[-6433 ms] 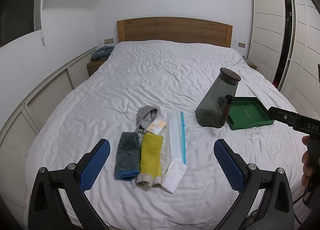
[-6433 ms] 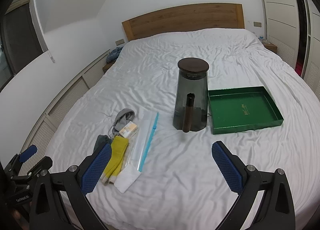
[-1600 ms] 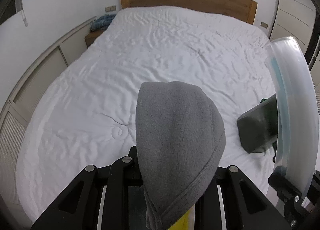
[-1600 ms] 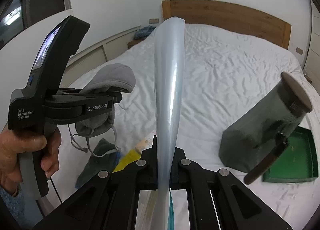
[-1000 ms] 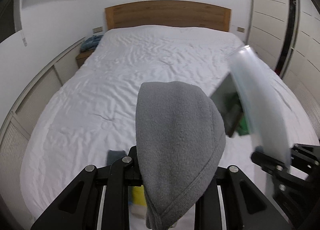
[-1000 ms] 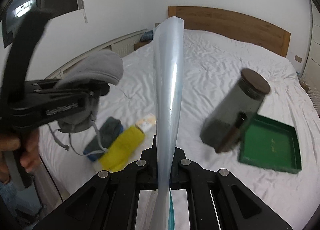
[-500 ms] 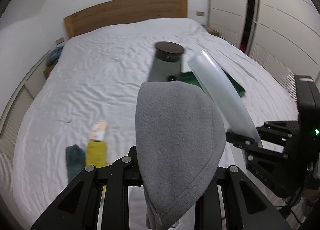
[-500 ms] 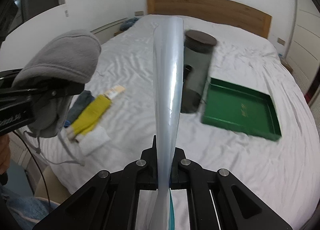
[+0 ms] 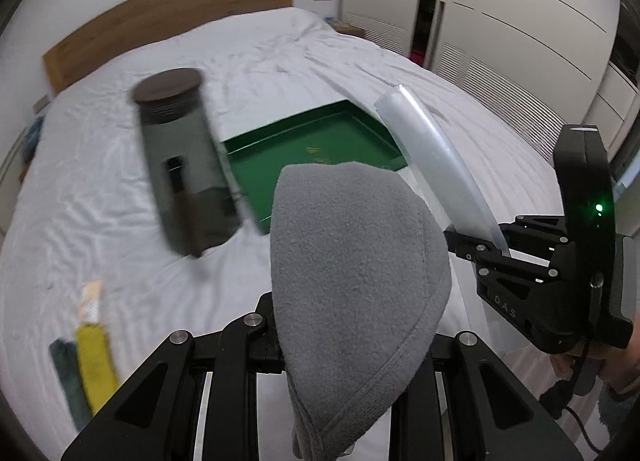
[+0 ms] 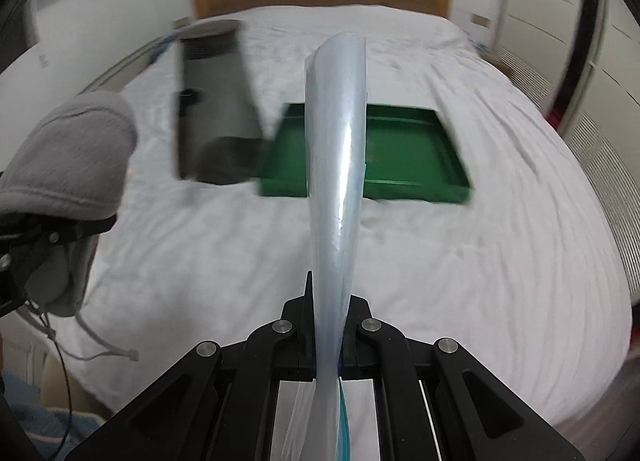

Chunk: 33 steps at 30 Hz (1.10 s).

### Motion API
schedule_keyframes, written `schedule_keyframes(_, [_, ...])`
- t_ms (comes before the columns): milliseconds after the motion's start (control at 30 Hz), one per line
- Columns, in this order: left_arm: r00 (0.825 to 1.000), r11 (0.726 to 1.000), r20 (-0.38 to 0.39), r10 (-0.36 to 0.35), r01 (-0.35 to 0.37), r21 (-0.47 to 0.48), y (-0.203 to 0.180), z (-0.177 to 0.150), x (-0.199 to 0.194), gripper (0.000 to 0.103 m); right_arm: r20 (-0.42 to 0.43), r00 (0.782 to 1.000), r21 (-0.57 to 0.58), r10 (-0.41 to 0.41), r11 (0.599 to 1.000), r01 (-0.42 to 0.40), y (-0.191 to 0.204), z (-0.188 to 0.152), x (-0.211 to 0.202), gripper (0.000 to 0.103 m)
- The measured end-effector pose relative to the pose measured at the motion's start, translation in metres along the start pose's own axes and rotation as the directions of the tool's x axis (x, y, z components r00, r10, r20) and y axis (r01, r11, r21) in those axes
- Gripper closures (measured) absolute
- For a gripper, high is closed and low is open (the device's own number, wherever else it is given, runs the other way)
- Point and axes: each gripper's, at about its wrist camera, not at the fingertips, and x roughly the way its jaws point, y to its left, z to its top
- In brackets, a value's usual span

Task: Organize soft objects
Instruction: 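Carry the grey hat and clear bag over the green tray with both grippers, then lower the grey hat into the tray with the left gripper while the right gripper lowers the bag beside it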

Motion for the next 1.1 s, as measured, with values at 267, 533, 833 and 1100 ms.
schedule_keyframes(267, [0.999,1.000,-0.023,-0.024,0.023,-0.014,-0.015,0.054,0.066,0.082,-0.037,0.996,0.090,-0.087,0.992,0.090,-0.048,0.023,0.040,0.099])
schedule_keyframes(533, [0.998,0.994,-0.017,0.061,-0.062,-0.094,0.007,0.116,0.132,0.081,-0.041,0.993,0.077,-0.107,0.991,0.110,-0.057,0.091,0.114,0.099])
schedule_keyframes(833, [0.987,0.958,-0.076,0.142,-0.156,-0.240,0.052,0.149,0.203,0.081,-0.082,0.995,0.077,-0.061,0.995,0.067,-0.064,0.160,0.208,0.099])
schedule_keyframes(1100, [0.968,0.934,-0.178,0.176,-0.222,-0.282,0.070,0.146,0.253,0.080,-0.171,0.985,0.059,-0.032,0.997,0.043,-0.077,0.185,0.287,0.098])
